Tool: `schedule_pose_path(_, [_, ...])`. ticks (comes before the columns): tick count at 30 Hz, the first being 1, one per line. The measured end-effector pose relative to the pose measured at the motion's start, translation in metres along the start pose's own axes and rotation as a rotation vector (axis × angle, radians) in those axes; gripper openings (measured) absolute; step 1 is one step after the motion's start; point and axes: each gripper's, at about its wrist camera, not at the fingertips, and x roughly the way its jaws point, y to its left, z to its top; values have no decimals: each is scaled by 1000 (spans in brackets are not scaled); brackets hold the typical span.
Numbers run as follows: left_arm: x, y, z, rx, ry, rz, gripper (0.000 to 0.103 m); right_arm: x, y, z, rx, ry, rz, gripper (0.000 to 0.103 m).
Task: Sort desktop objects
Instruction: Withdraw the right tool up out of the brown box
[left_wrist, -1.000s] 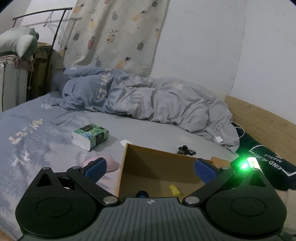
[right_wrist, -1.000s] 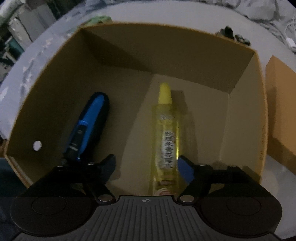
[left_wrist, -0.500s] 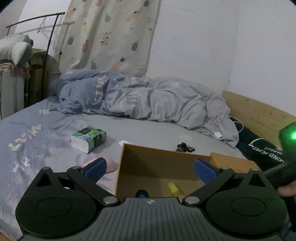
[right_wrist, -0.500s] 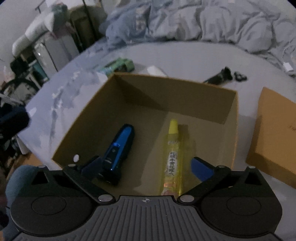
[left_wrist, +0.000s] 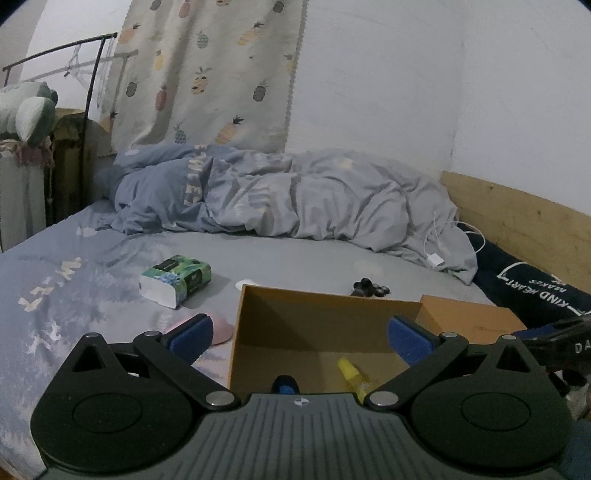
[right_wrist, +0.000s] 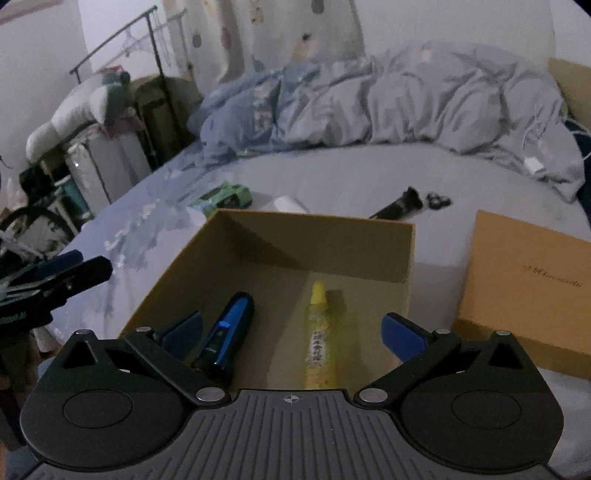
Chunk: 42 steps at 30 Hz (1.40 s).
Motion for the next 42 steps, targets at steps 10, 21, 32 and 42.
schedule_pose_path(10, [4,-15,-6,83,8,-3,103,-28,-13,-12,-17,-153,-61,103])
schedule_pose_path(21, [5,-35,-14,165,5,-36,103,-8,-36,-23,46,-110,-34,103])
schedule_pose_path(32, [17,-32,-17,150,29,-57,103,-8,-41,-22,86,-108,-31,103])
schedule_pose_path(42, [15,2,-3,34,1,-5,103,-9,-44,-22,120,-108,-28,103])
